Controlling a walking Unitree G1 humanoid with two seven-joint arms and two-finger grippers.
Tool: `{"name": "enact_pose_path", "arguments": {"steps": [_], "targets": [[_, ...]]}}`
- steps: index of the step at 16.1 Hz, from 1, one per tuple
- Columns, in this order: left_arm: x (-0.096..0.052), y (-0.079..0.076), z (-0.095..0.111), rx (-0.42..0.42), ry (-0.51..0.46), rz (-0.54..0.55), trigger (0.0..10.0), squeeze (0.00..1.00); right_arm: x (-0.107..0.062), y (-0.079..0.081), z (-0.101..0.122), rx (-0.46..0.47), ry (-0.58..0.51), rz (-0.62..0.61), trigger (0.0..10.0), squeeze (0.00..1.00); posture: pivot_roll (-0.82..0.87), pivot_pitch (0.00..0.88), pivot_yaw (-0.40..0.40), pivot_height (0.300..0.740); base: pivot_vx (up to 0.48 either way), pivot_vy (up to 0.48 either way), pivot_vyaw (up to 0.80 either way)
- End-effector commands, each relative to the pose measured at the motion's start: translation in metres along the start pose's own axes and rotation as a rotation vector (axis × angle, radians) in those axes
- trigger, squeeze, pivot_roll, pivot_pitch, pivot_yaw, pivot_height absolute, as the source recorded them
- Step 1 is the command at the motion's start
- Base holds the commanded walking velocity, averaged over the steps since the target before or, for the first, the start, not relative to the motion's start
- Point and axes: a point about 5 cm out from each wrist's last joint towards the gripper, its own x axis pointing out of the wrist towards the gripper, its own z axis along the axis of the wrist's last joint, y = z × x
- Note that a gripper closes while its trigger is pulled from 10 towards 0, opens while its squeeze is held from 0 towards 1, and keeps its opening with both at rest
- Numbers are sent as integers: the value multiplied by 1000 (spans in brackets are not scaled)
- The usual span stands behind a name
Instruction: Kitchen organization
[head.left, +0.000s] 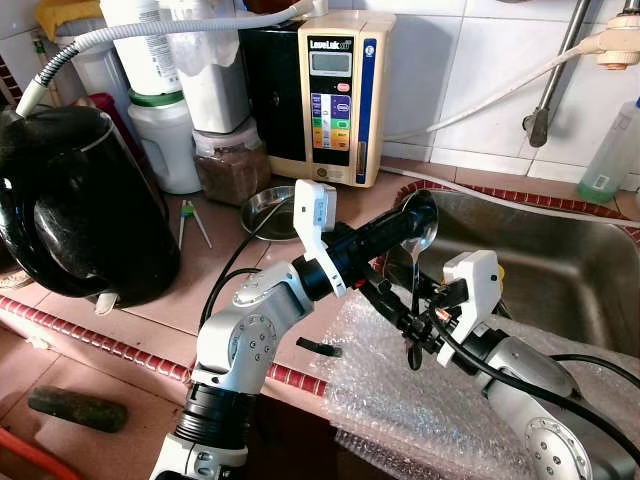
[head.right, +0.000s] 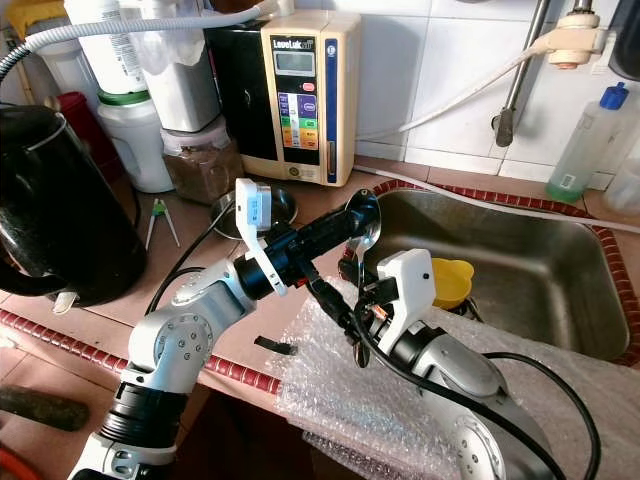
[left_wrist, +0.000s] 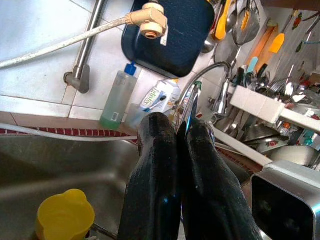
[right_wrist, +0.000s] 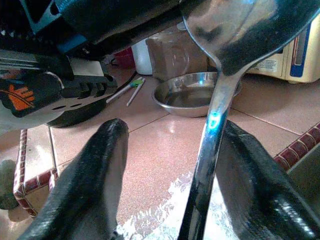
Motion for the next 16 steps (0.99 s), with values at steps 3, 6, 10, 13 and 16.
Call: {"name": "enact_pose_path", "arguments": {"steps": [3,6,10,13,16], "targets": [[7,-10,6,3,-27,-76,0,0,-4,-2,-10,28,42,-19,0,0,-50,0,89,740,0,0,0],[7,-9,6,12,-23,-70,0,0,-5,-2,-11,35,37,-20,0,0,-47,0,90,740,0,0,0],[8,-9,8,2,-28,-69,0,0,-6,-3,-12,34,37,-31,0,0,-47,0,92,740,0,0,0],[8,-8,8,1,-29,-65,0,0,-6,-4,-13,29,40,-38,0,0,-47,0,93,740,0,0,0],[7,-10,8,-4,-34,-81,1882,0,-6,-5,-13,27,41,-45,0,0,-45,0,93,740,0,0,0]]}}
